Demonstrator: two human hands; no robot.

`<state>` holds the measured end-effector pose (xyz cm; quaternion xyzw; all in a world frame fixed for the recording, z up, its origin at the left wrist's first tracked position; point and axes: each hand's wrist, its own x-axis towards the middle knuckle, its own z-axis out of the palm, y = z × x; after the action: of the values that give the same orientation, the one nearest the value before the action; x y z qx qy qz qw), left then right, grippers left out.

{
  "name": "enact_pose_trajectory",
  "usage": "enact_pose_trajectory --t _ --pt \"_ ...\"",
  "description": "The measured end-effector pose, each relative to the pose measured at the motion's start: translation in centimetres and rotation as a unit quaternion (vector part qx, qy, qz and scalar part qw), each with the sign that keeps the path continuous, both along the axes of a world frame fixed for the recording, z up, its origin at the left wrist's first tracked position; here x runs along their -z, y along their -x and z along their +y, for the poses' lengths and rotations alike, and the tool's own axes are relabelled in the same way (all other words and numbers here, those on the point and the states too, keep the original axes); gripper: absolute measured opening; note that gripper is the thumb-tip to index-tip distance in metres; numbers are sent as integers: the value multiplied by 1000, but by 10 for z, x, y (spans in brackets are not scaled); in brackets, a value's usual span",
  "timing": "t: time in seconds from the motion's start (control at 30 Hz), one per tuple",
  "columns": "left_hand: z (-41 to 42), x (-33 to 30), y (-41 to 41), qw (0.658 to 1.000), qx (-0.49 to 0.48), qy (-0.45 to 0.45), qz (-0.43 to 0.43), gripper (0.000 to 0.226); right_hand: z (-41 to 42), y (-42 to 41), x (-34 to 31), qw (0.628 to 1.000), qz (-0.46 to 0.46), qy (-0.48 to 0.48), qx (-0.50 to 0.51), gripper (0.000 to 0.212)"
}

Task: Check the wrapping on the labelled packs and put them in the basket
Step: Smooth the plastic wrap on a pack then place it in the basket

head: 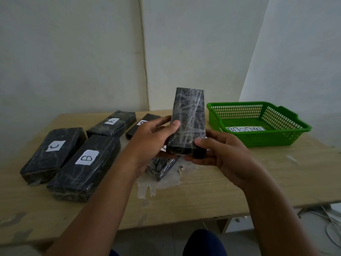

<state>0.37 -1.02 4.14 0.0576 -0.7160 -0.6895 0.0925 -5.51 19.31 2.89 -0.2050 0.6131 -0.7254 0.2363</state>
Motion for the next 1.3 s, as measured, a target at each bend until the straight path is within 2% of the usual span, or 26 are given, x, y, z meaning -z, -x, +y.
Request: enact_pose_trajectory --t 0.07,0.17,0.33,0.63,0.7,0.77,0.8,0.87,0.9,0.97,1.07,1.17,1.3 --pt "-2 -4 -2 999 45 -24 -13 29 0 0 -3 1000 -5 2 7 54" --pt "-3 -5 -1 996 63 -55 -20 33 -4 0 -8 999 -35 11 15 53" --pt "-3 -4 0 994 68 -74 -34 25 -8 -1 -8 995 -93 37 7 31" --pt "-1 -5 2 995 47 -92 -19 26 -10 -3 -8 994 -88 47 33 42" --pt "0 -6 3 994 27 -101 -13 39 -12 -2 -4 996 -34 13 87 38" --pt "1 -8 5 992 -6 -128 -4 69 -12 -1 3 980 107 -71 150 52" --pt "2 -9 6 990 -20 -140 -1 76 -11 0 7 963 197 -106 153 59" --pt "2 -11 6 991 -33 -132 4 59 -11 -1 13 927 325 -144 118 69" --pt "3 -11 5 992 -38 -124 4 51 -12 0 16 913 360 -153 118 69" --pt "3 -11 4 993 -40 -113 2 51 -15 1 16 899 383 -137 166 55" --pt "3 -12 3 993 -23 -111 3 40 -18 -1 8 922 303 -48 235 32" --pt "4 -12 1 996 -23 -81 20 26 -16 -1 -1 949 191 25 250 10" --pt "4 -9 0 999 -18 1 31 40 -14 -1 -4 961 119 43 246 11"
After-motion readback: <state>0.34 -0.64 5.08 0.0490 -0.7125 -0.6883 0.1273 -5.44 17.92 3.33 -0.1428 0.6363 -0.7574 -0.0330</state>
